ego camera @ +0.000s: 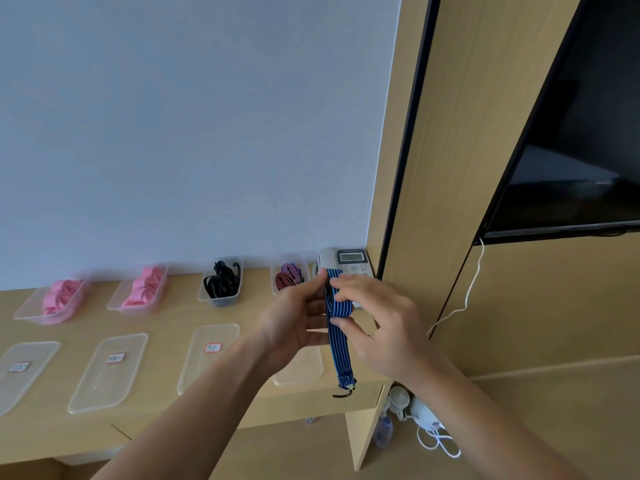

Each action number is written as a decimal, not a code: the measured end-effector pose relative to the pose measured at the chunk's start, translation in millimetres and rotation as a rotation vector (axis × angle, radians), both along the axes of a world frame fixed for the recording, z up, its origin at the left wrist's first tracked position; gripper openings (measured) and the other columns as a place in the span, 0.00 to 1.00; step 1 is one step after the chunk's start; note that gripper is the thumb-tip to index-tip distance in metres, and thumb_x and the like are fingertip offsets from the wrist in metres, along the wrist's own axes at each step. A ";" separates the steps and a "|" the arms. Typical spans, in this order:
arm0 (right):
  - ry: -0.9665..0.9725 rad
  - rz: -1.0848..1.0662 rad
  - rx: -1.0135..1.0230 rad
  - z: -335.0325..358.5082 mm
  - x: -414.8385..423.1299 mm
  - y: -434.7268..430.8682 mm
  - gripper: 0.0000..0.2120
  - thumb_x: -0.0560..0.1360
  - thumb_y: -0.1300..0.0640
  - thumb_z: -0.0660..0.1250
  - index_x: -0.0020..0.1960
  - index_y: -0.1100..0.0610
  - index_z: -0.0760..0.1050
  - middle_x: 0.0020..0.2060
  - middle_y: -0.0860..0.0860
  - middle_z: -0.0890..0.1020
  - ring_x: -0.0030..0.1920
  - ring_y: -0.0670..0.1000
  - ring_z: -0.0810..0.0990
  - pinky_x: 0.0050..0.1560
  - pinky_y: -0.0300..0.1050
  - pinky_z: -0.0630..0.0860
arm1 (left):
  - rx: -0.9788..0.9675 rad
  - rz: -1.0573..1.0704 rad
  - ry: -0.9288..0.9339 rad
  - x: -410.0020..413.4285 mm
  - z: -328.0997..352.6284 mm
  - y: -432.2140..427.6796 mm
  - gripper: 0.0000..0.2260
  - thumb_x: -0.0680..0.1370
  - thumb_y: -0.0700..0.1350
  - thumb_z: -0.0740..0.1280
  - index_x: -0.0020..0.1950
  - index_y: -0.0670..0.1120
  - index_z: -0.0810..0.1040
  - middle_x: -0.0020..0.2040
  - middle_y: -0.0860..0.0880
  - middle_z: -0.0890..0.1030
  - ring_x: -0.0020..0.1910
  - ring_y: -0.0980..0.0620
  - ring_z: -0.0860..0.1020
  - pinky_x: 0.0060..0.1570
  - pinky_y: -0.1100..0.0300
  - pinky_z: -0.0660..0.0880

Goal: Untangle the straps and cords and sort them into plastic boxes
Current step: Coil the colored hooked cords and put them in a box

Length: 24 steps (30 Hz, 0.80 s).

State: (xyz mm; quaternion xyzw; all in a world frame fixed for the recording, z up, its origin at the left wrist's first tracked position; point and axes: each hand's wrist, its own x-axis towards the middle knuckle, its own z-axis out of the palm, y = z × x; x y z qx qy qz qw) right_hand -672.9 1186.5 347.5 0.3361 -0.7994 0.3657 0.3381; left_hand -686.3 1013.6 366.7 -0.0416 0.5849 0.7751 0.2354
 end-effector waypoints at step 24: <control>-0.868 0.024 -0.208 22.7 -28.4 -1.9 0.30 0.63 0.63 0.82 0.61 0.48 0.77 0.56 0.45 0.83 0.60 0.44 0.79 0.63 0.50 0.77 | -0.055 -0.087 0.189 -6.1 -6.6 -17.5 0.21 0.77 0.56 0.70 0.59 0.40 0.85 0.53 0.39 0.86 0.52 0.43 0.85 0.50 0.56 0.81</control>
